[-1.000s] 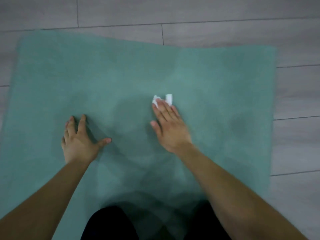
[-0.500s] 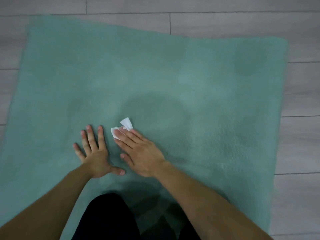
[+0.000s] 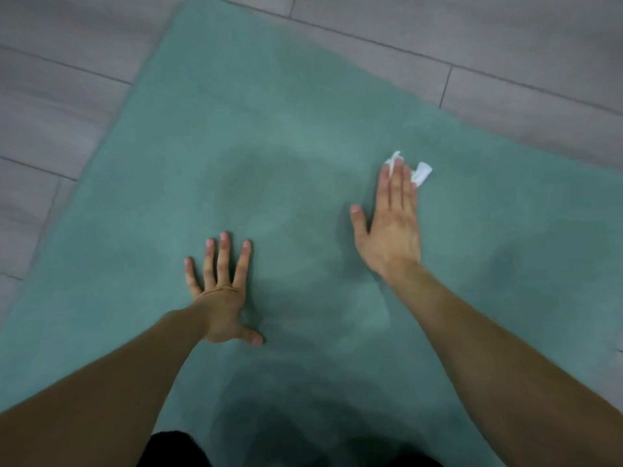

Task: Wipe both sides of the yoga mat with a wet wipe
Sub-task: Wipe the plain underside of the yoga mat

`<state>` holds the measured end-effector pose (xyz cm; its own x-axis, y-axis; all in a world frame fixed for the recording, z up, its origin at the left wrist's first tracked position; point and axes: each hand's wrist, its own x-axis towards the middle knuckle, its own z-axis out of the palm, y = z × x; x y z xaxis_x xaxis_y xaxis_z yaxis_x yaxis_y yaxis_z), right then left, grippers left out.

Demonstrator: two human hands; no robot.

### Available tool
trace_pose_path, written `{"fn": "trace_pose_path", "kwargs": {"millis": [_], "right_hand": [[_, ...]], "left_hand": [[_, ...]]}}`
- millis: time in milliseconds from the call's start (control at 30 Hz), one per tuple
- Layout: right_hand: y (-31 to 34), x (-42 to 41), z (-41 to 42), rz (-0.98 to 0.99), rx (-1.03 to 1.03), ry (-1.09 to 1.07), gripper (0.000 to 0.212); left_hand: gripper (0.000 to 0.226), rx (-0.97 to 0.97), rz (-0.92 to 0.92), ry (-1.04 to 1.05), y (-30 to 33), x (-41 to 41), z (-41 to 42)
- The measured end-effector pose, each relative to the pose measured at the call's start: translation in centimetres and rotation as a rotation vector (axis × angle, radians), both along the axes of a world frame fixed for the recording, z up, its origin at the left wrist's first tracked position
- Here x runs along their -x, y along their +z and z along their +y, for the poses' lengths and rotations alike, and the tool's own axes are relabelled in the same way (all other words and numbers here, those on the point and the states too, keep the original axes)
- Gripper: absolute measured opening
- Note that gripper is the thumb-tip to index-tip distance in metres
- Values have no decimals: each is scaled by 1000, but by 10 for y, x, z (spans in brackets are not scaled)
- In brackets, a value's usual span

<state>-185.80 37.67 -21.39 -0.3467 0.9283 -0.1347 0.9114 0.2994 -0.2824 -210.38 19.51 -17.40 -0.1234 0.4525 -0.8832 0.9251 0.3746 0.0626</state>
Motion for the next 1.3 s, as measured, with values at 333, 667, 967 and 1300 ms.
{"fn": "trace_pose_path", "kwargs": {"millis": [333,667,967,1300], "right_hand": [[-7,42,-18,-26,-116,584,68],[-28,89,-34,41,-82,106,75],[-21,183,-317,156,22,758,77],[-15,184,-363,21,-48,802,86]], "left_hand": [[180,-113,0,21,-7,0,-4],[139,-690,91,-140,-2,42,-81],[155,-306,386,-377,30,158,-247],[161,-376,278,-146,18,166,-267]]}}
